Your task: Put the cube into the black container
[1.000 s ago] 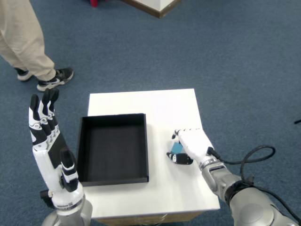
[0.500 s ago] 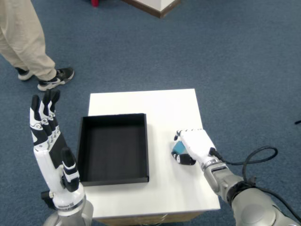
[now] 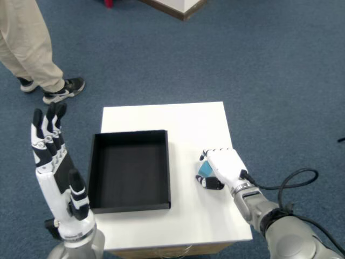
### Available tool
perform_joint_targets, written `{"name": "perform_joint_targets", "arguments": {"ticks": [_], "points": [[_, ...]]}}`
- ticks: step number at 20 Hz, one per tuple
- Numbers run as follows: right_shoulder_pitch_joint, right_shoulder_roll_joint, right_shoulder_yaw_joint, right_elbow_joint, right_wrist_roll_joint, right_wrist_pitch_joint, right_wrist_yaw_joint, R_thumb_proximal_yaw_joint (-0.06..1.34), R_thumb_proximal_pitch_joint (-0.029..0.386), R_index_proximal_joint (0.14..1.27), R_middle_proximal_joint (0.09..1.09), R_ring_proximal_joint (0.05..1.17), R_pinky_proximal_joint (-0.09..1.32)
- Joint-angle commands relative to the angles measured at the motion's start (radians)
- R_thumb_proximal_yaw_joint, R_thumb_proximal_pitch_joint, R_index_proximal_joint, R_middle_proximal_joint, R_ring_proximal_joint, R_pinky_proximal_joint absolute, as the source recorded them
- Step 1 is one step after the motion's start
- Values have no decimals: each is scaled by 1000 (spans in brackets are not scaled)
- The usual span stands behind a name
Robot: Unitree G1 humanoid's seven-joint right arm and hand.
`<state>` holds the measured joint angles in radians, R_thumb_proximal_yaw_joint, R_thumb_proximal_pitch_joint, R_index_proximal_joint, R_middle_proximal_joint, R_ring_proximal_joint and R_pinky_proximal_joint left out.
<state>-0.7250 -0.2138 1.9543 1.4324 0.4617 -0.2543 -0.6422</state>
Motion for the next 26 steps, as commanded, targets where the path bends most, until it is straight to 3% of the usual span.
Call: {"name": "perform_joint_targets", "arguments": {"ticks": [1,7,26], "points": [[-57,-12,-7,21,4,10,-44,746,31,546,653,698,820],[-55,-20,-19,21,19,23,-35,674,-3,509,601,652,776],[-13,-66,-37,19,49,47,21,596,-16,470,542,583,662]]}}
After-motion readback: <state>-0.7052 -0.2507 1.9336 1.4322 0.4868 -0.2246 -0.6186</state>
